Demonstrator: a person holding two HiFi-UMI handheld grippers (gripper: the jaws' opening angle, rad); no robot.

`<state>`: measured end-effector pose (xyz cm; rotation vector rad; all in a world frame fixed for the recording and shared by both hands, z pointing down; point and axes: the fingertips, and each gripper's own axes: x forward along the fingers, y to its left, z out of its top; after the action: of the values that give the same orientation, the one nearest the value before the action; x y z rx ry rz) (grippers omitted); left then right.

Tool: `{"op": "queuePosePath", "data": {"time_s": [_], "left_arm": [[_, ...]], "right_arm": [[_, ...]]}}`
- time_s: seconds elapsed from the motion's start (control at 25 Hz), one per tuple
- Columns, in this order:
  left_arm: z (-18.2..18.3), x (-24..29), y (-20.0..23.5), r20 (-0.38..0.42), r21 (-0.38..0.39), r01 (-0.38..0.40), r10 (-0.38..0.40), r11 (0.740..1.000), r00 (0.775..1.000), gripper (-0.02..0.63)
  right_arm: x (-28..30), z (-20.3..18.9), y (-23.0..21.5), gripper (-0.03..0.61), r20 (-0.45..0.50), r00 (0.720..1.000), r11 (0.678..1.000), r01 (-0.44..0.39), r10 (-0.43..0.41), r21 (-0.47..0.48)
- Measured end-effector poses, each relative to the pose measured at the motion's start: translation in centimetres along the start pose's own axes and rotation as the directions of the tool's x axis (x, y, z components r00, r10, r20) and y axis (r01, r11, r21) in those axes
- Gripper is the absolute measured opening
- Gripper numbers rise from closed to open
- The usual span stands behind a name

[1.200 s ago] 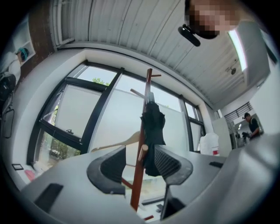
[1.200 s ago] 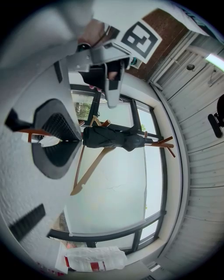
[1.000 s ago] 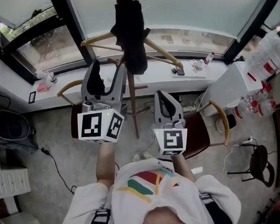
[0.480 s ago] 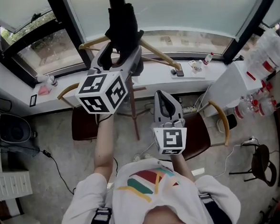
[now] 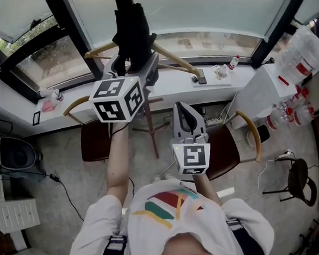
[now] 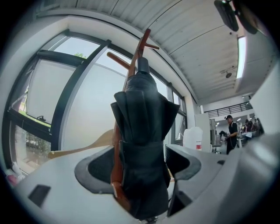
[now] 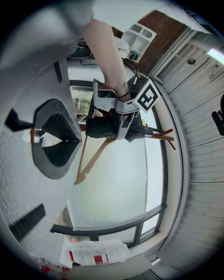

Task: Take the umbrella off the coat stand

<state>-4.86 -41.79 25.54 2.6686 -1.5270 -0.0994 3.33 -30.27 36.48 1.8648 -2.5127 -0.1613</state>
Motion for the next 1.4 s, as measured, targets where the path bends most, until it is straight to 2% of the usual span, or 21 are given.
{"op": "queuePosePath", "data": {"time_s": [0.2, 0.52, 1.04, 1.2, 1.4], "left_arm": [[-0.4, 0.0, 0.1, -0.029, 0.007, 0.012, -0.012, 1.000, 0.999, 0.336], [-0.3, -0.1, 0.1, -0.035, 0.036, 0.022, -0.021, 0.999, 0.999, 0.284], [-0.8, -0.2, -0.2, -0.092, 0.019, 0.052, -0.050, 0.998, 0.994, 0.272], [-0.1, -0.5, 0.2, -0.085, 0.034, 0.022, -0.020, 0.999, 0.996, 0.272], [0.3, -0.8, 0.1, -0.061, 0.015, 0.025, -0.024, 1.000, 0.998, 0.272]], "right_arm": [[-0.2, -0.2, 0.4, 0.000, -0.008, 1.000, 1.000, -0.005, 0.005, -0.003], [-0.4, -0.4, 0.1, 0.000, -0.018, 1.000, 1.000, 0.006, -0.006, -0.005], [-1.0, -0.7, -1.0, 0.000, -0.032, 0.999, 1.000, 0.021, -0.021, -0.008], [-0.9, -0.7, -1.0, 0.000, -0.027, 0.999, 1.000, 0.020, -0.020, -0.008], [-0.9, -0.6, -1.3, 0.000, -0.016, 1.000, 1.000, 0.022, -0.022, -0.005]]}}
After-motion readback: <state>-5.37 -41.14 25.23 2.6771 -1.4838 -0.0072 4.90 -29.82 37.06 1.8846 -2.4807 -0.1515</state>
